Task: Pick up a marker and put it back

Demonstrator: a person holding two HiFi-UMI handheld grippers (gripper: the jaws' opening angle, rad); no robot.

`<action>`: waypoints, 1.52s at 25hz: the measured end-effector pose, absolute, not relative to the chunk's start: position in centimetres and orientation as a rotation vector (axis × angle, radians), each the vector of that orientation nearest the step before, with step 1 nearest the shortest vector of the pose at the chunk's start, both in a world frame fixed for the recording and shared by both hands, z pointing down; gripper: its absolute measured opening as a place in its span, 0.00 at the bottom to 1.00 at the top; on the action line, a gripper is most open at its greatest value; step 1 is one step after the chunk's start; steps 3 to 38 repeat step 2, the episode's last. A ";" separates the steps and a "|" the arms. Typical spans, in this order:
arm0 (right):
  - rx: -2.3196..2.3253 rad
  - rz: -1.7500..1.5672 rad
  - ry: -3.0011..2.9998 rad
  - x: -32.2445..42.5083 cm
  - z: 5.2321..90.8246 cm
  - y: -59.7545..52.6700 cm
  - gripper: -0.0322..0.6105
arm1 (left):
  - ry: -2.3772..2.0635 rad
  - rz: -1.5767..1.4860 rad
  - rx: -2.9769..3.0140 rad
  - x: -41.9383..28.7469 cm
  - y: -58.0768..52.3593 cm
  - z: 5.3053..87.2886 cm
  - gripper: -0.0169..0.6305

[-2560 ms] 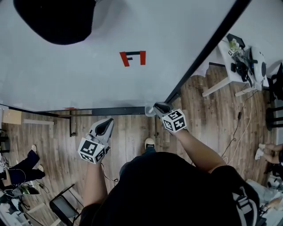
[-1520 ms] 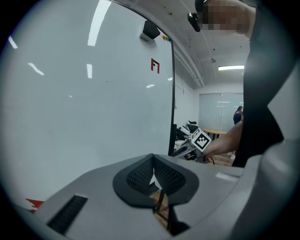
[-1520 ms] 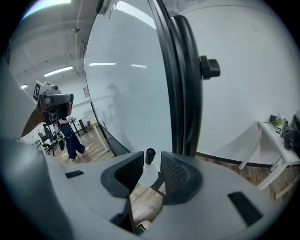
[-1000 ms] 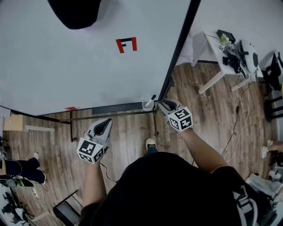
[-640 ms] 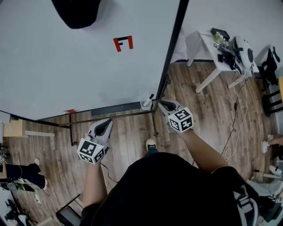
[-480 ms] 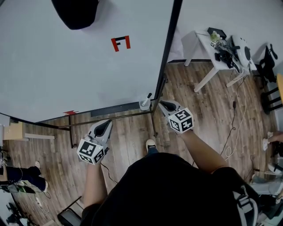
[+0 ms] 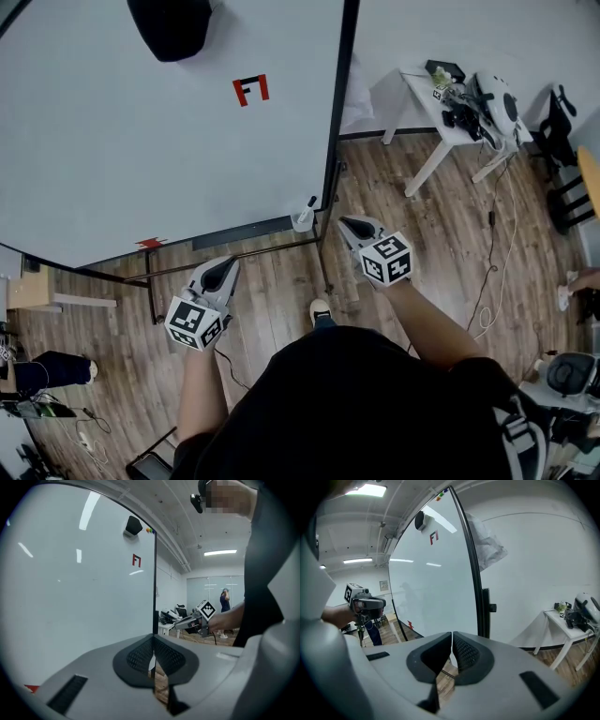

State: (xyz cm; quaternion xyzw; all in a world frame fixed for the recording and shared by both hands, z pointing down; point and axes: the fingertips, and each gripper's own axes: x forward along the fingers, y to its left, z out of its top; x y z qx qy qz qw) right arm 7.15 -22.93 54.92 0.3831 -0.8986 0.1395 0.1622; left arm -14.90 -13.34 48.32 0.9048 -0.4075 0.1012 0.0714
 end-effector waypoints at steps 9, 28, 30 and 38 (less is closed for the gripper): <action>1.096 0.398 -2.565 7.2 54.6 -22.0 0.05 | -1.225 0.304 2.723 -14.8 -12.6 48.0 0.04; 1.096 0.398 -2.565 7.2 54.6 -22.0 0.05 | -1.225 0.304 2.723 -14.8 -12.6 48.0 0.04; 1.096 0.398 -2.565 7.2 54.6 -22.0 0.05 | -1.225 0.304 2.723 -14.8 -12.6 48.0 0.04; 1.096 0.398 -2.565 7.2 54.6 -22.0 0.05 | -1.225 0.304 2.723 -14.8 -12.6 48.0 0.04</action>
